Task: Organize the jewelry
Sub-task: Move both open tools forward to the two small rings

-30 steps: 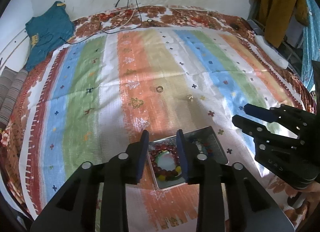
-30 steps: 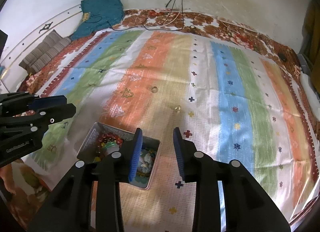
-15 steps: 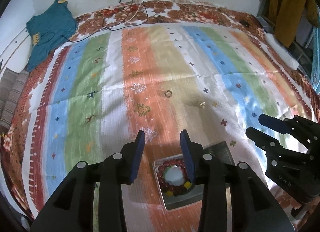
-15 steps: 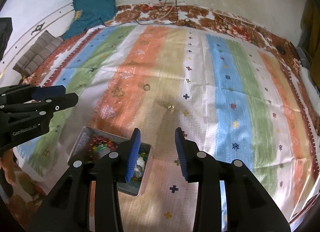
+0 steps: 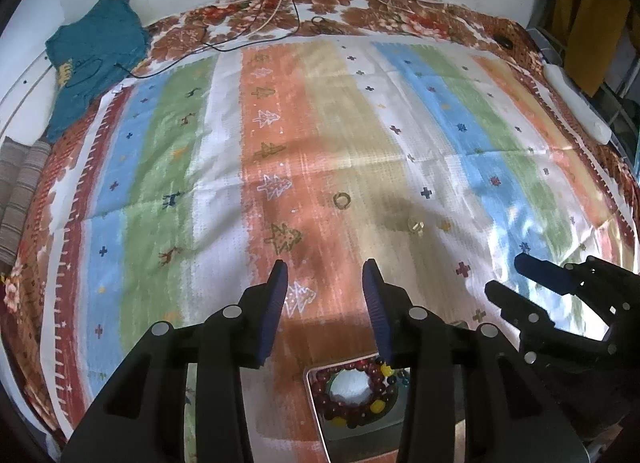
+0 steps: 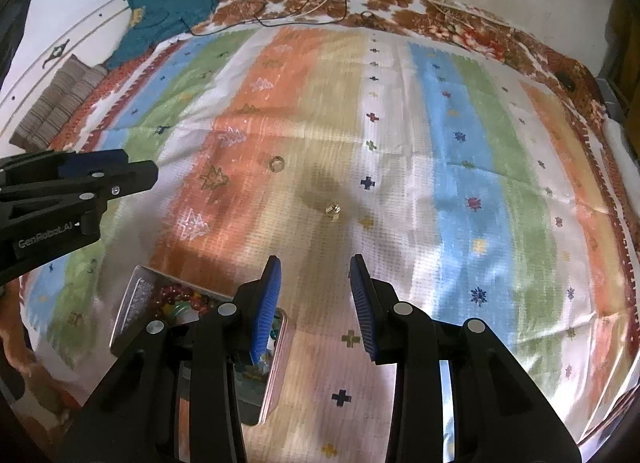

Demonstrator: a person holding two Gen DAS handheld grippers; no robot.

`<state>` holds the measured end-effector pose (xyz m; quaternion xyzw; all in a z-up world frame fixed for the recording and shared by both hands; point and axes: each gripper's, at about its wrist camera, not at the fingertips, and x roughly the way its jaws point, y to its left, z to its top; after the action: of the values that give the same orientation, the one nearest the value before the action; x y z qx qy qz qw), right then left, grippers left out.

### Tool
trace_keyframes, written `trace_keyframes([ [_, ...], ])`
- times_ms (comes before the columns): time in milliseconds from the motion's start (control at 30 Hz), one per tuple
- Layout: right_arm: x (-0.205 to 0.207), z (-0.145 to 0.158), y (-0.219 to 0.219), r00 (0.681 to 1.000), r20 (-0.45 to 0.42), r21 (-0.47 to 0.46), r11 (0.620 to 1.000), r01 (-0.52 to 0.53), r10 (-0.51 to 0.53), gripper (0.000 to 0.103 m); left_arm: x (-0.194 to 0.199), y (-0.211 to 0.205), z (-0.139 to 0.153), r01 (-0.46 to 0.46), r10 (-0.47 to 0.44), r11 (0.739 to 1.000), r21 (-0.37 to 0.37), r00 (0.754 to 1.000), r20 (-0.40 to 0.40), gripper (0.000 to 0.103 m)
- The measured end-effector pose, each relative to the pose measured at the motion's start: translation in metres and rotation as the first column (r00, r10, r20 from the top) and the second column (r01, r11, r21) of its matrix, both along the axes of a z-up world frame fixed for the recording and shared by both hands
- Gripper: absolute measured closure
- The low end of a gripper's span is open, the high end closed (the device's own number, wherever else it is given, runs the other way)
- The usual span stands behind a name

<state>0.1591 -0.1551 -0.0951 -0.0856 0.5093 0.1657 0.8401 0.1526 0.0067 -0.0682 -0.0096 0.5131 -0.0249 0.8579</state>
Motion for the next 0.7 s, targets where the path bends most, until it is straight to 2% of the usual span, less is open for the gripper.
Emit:
trace_keyframes([
  [700, 0.041, -0.034, 0.003, 0.996, -0.082, -0.030, 0.999, 0.036, -0.038, 0.067, 0.052, -0.003, -0.024, 0.019, -0.018, 1.000, 0.017, 0.998, -0.054, 0.064],
])
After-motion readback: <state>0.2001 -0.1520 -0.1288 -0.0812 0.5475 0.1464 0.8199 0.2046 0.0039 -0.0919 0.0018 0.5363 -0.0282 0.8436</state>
